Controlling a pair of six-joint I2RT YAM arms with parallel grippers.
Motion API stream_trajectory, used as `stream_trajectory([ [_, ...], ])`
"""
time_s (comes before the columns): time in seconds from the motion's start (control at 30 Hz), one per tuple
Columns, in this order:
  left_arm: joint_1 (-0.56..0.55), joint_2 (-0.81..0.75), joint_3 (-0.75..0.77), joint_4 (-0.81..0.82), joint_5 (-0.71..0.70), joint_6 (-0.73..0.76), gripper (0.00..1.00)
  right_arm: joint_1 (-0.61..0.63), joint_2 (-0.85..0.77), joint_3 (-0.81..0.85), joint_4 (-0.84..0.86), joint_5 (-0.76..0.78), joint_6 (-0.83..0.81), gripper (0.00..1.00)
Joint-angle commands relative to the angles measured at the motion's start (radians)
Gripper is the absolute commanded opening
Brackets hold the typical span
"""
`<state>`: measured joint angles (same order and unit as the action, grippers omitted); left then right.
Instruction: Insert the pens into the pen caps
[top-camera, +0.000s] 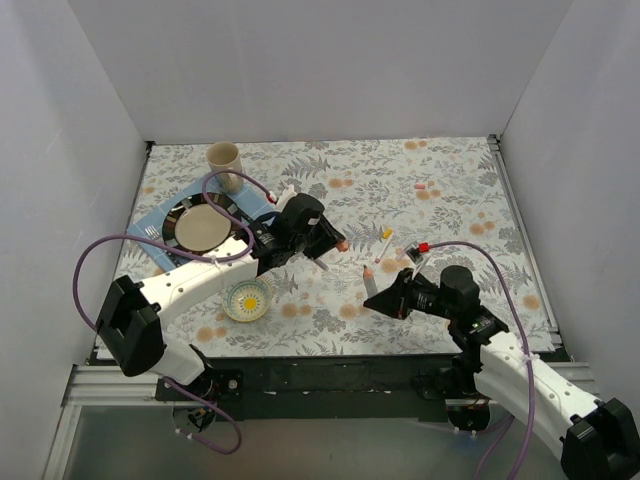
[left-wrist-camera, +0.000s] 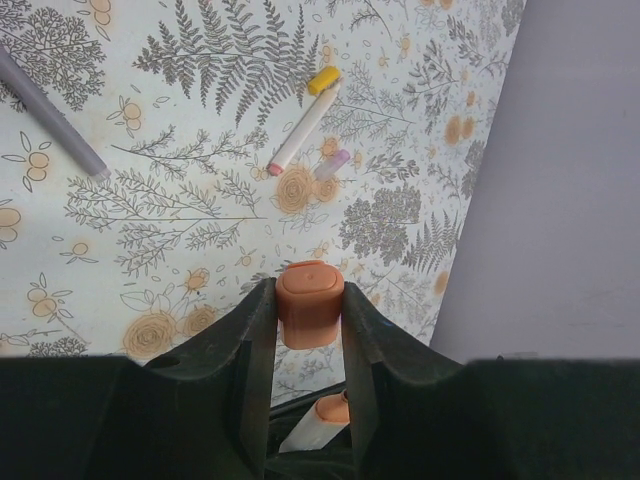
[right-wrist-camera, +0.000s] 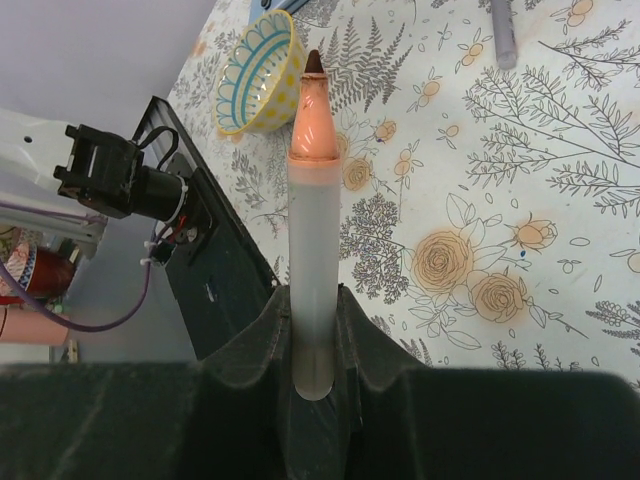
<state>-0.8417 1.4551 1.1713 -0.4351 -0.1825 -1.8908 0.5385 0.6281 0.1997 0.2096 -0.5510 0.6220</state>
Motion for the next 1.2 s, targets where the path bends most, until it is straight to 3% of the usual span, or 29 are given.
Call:
stream_trajectory([
  [0.0, -0.005, -0.056, -0.027, 0.044, -0.003, 0.047, 0.0, 0.012, 0.064, 0.035, 0.174, -0.038, 0.013, 0.01],
  [0.4, -0.005, -0.067, -0.064, 0.087, 0.06, 0.048, 0.0, 0.063, 0.176, 0.046, 0.272, -0.015, 0.012, 0.01],
  [1.17, -0.005, -0.121, -0.147, 0.164, 0.126, 0.058, 0.0, 0.084, 0.231, 0.075, 0.295, 0.002, 0.013, 0.01],
])
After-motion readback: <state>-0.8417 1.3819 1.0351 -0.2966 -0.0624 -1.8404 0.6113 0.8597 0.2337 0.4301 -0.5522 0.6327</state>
